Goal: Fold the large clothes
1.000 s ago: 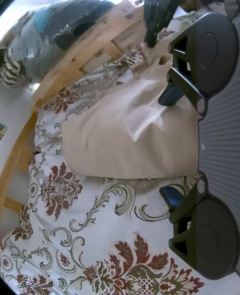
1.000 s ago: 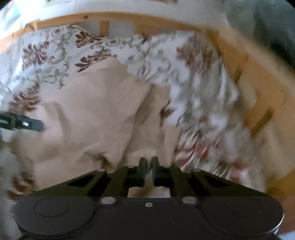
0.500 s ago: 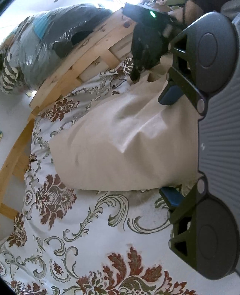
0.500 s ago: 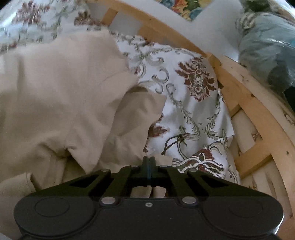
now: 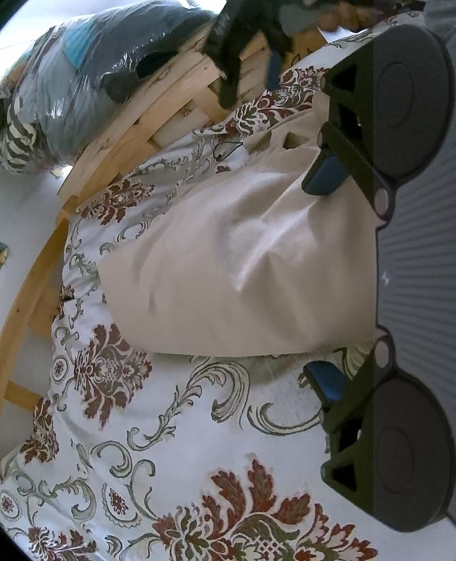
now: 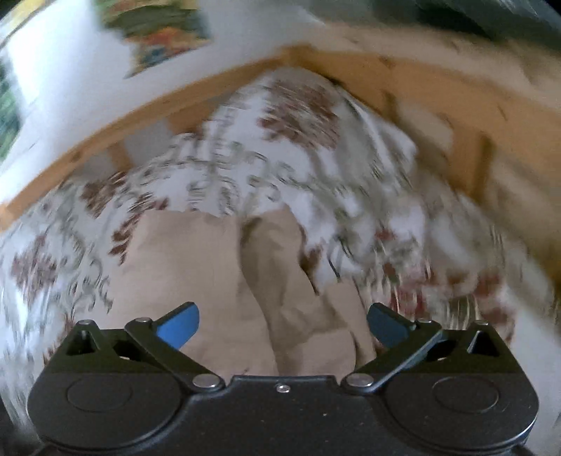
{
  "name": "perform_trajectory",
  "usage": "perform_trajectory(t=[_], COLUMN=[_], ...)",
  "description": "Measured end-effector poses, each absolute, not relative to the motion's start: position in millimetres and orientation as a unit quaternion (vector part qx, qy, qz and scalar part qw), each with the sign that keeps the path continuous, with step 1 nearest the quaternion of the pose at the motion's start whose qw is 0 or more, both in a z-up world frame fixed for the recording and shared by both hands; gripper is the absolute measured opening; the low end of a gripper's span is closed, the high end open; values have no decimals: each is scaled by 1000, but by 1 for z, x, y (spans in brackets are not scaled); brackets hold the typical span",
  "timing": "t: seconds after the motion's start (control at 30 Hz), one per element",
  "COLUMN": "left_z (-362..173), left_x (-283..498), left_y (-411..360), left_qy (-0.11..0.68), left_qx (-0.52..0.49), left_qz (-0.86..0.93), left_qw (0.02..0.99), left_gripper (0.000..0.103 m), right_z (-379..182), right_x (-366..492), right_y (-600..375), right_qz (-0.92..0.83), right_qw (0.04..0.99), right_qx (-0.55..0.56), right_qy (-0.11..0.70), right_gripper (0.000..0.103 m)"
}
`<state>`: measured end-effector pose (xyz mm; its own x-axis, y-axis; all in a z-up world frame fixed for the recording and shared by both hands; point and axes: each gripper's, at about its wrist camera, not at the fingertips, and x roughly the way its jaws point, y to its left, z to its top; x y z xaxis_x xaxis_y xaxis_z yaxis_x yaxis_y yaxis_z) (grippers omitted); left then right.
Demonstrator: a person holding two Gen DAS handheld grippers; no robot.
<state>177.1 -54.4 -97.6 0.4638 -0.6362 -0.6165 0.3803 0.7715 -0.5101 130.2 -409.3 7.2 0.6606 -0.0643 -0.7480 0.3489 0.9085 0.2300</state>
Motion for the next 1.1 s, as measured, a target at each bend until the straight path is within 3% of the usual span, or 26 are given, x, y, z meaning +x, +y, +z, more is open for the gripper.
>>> perform_trajectory(t=[0.13,0.27,0.37,0.47,0.6,0.77,0.9,0.97,1.07,1.1], left_z=[-96,-91,-86,-88,-105,-135,-138,-136,-132,-132], left_x=[177,181,188,202,219,237,239,237,234,234], left_y=[-54,-50,-38,-21,-8,-4,-12,-17,-19,-20], left_qy=[421,424,414,420,439,466,464,463,463,463], left_qx=[-150,-158,-184,-229,-252,-311,-298,-289,-279,-277], left_qz=[-301,-296,-290,-262,-249,-280,-287,-285,-283,-282], left_qw=[842,841,843,838,826,779,783,788,792,793], left_gripper=[102,102,102,102,101,100,100,100,100,100], right_z=[-31,-53,-43,-38,-47,-69,-69,-64,-69,-73], right_x=[126,128,123,123,144,182,182,184,199,202], right_y=[-405,-393,-381,-382,-382,-408,-413,-406,-398,-397], right_qz=[-166,-152,-141,-72,-19,9,50,70,67,67], right_qw=[879,887,921,948,956,929,917,921,912,907], right_qx=[208,142,75,93,86,176,235,220,212,220], right_qy=[395,412,356,295,278,325,319,313,344,354], right_gripper=[102,102,102,102,102,102,100,94,73,53])
